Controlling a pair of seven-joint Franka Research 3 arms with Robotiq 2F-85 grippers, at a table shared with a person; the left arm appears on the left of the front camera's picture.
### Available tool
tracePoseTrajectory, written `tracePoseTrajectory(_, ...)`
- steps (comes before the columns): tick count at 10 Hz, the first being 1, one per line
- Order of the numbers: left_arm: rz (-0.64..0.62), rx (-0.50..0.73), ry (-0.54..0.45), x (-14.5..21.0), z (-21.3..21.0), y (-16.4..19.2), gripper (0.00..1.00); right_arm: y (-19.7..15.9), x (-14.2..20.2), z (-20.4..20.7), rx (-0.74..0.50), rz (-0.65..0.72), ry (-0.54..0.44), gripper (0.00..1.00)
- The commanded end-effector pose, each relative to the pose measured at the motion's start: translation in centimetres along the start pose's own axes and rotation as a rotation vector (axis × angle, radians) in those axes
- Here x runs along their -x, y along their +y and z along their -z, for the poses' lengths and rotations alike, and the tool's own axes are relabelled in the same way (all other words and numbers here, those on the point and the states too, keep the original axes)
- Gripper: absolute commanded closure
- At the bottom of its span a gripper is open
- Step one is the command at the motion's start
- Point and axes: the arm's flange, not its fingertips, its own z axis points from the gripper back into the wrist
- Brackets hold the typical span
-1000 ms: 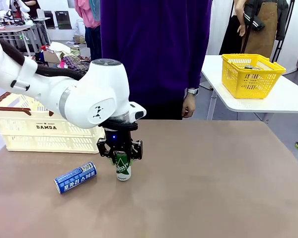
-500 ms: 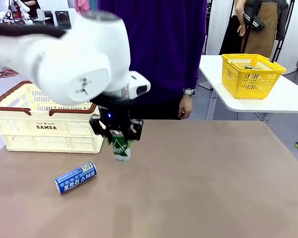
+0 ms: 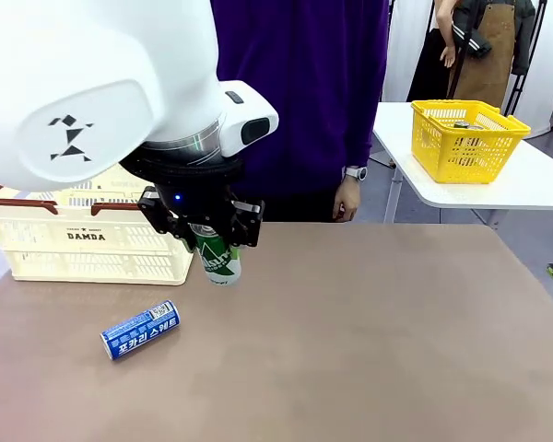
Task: Place the drinks into the Shopping basket.
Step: Pick up one drink and place it into the Shopping basket.
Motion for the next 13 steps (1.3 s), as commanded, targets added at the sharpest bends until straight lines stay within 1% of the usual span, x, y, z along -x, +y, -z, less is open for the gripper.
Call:
tracePoseTrajectory(1,0.001,-0.005,0.013,-0.8,-0.5,0.2,1.00,0.4,0.1,0.0,-0.015,0.011,-0.006,0.00)
tracePoseTrajectory(3,-0.001,-0.003,0.007,-0.1,0.1,0.0,1.00,0.4,0.1,0.0,-0.015,0.011,-0.006,0.00)
tracePoseTrajectory(4,-0.060,-0.070,0.023,-2.6,-0.8,1.9,1.00,0.4,0.1,0.0,-0.015,0.011,-0.006,0.00)
tracePoseTrajectory(5,-0.115,-0.049,0.054,-6.0,-2.5,6.1,1.00,0.4,0.1,0.0,-0.015,0.011,-0.006,0.00)
tracePoseTrajectory(6,-0.139,0.008,0.088,-9.0,-3.8,11.4,1.00,0.4,0.1,0.0,-0.015,0.011,-0.006,0.00)
tracePoseTrajectory(7,-0.162,0.062,0.080,-11.2,-4.8,16.6,1.00,0.4,0.1,0.0,-0.015,0.011,-0.006,0.00)
tracePoseTrajectory(8,-0.191,0.151,0.062,-13.0,-5.6,21.1,1.00,0.4,0.1,0.0,-0.015,0.011,-0.006,0.00)
tracePoseTrajectory(9,-0.292,0.187,0.095,-15.0,-5.4,25.9,1.00,0.4,0.1,0.0,-0.015,0.011,-0.006,0.00)
tracePoseTrajectory(10,-0.346,0.183,0.106,-16.5,-3.9,29.4,1.00,0.4,0.1,0.0,-0.015,0.011,-0.006,0.00)
tracePoseTrajectory(11,-0.391,0.146,0.123,-17.7,-1.3,31.4,1.00,0.4,0.1,0.0,-0.015,0.011,-0.006,0.00)
tracePoseTrajectory(12,-0.403,0.178,0.100,-18.5,0.3,31.9,1.00,0.4,0.1,0.0,-0.015,0.011,-0.006,0.00)
tracePoseTrajectory(13,-0.486,0.131,0.141,-19.1,0.5,31.5,1.00,0.4,0.1,0.0,-0.015,0.011,-0.006,0.00)
